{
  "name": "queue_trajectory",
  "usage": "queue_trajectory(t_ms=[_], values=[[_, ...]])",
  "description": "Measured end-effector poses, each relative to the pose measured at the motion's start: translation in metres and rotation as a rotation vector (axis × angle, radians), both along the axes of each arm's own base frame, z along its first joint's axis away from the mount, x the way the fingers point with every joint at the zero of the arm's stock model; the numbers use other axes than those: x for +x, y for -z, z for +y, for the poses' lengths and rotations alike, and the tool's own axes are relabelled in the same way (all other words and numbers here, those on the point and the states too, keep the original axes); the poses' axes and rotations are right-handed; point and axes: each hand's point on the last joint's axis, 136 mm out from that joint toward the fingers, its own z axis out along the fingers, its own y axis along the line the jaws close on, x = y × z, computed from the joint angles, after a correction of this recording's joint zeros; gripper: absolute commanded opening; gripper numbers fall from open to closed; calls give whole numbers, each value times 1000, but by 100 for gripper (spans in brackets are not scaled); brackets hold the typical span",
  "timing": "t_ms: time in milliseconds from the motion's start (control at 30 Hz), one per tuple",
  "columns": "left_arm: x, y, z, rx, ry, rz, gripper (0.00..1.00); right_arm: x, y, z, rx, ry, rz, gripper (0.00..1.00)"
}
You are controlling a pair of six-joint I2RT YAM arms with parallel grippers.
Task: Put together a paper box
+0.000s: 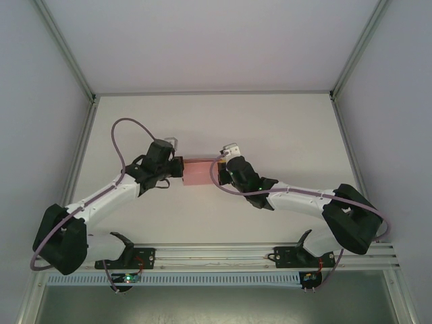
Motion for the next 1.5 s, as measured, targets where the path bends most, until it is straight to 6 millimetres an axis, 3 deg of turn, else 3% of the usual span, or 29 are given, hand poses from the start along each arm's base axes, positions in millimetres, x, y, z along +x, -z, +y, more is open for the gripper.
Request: queue_trajectory(t_ms=[467,600,633,700,800,933,1000,1033,1233,1367,1500], values=[[0,12,-14,-8,9,-264,0,-5,7,-11,47,-6,-117,0],[2,12,-16,3,7,-281,0,-8,6,-13,58,-11,-128,9],[2,12,-17,7,5,-285,0,-9,5,-14,57,-12,-127,15],[2,11,-19,15,5,-289,0,-13,7,-14,49,-28,-112,39],[0,11,-24,13,20,-290,0,-23,9,-11,36,-75,-78,62],[0,11,-24,18,15,-293,0,-29,-3,-12,63,-89,-62,77],[0,11,-24,20,14,-294,0,-29,-12,-13,89,-79,-65,96],[0,11,-24,20,14,-294,0,-28,-16,-13,104,-71,-65,98],[-2,10,-23,29,15,-287,0,-15,-32,-20,171,3,-51,98],[-3,10,-24,48,23,-277,0,7,-41,-29,229,98,-15,96],[-4,10,-25,55,32,-279,0,20,-26,-40,241,173,59,90]])
